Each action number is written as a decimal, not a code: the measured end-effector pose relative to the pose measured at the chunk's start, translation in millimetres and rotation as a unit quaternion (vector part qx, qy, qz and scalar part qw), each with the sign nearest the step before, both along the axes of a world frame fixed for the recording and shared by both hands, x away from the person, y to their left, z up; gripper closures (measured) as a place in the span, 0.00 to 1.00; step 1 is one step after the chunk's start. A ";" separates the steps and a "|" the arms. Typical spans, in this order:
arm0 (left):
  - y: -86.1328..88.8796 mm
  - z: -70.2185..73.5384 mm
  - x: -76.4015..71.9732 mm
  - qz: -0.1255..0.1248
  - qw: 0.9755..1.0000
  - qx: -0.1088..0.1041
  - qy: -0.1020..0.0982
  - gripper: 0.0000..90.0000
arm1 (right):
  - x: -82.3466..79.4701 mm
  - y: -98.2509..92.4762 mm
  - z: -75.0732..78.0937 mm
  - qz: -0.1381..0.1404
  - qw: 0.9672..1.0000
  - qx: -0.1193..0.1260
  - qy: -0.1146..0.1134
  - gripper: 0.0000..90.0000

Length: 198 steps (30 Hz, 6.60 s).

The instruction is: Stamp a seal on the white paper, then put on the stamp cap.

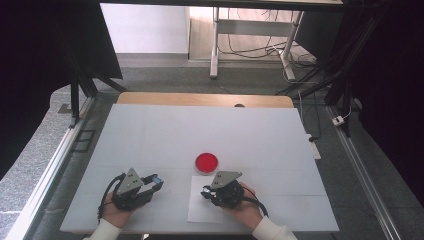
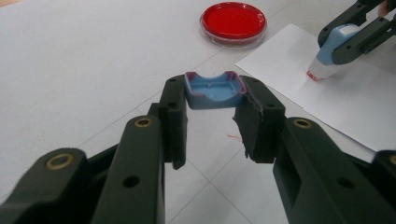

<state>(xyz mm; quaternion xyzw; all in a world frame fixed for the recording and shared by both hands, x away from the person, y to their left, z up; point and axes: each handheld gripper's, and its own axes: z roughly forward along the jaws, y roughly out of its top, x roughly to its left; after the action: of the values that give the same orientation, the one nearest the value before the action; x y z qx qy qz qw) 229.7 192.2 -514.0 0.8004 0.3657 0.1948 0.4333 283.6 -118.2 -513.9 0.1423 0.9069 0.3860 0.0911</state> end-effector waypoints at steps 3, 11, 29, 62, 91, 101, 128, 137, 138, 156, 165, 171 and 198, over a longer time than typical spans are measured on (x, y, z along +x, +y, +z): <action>0.4 0.1 0.0 0.000 1.000 -0.001 0.000 0.72 | 0.8 -0.4 0.0 0.000 1.000 0.001 0.002 0.84; 0.3 0.0 0.1 0.000 1.000 -0.001 0.000 0.72 | 0.0 -0.1 -0.1 0.000 1.000 0.001 0.000 0.84; 1.5 -0.3 1.1 0.001 1.000 -0.001 0.000 0.72 | -0.6 -0.7 4.3 0.001 1.000 0.009 -0.004 0.84; 1.2 -0.5 1.2 0.001 1.000 -0.001 0.000 0.72 | 0.7 -10.5 16.1 -0.013 0.998 0.056 -0.005 0.83; 0.0 -1.8 2.5 -0.002 1.000 0.001 0.002 0.71 | 14.3 -40.1 45.6 -0.074 0.985 0.153 -0.022 0.83; -0.5 -2.6 2.8 -0.001 1.000 0.002 0.003 0.71 | 19.6 -49.5 50.8 -0.093 0.980 0.173 -0.020 0.83; -8.0 -2.1 4.1 -0.011 1.000 0.004 0.001 0.71 | 19.4 -53.9 55.2 -0.106 0.975 0.191 -0.035 0.83; -19.4 -1.5 6.4 -0.026 1.000 0.007 -0.003 0.71 | 19.6 -53.1 55.3 -0.105 0.976 0.190 -0.034 0.83; -19.9 -1.3 6.6 -0.027 1.000 0.007 -0.003 0.71 | 19.6 -52.8 55.2 -0.104 0.976 0.190 -0.034 0.83; -40.1 1.0 12.8 -0.048 0.999 0.009 -0.011 0.71 | 18.8 -49.2 53.8 -0.101 0.976 0.192 -0.032 0.83; -46.9 1.9 16.5 -0.052 0.998 0.011 -0.015 0.71 | 18.8 -48.5 53.8 -0.100 0.976 0.192 -0.030 0.83; -49.3 2.0 18.4 -0.052 0.998 0.011 -0.017 0.71 | 18.6 -47.6 53.7 -0.099 0.976 0.193 -0.030 0.83; -71.7 4.7 27.4 -0.071 0.997 0.019 -0.023 0.71 | 18.1 -46.1 54.4 -0.099 0.975 0.197 -0.031 0.83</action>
<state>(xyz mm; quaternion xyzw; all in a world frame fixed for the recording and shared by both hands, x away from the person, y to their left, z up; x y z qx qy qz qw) 257.1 120.4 -509.3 0.8279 0.2942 0.1888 0.4386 301.7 -164.4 -459.6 0.2348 0.7909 0.5506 0.1272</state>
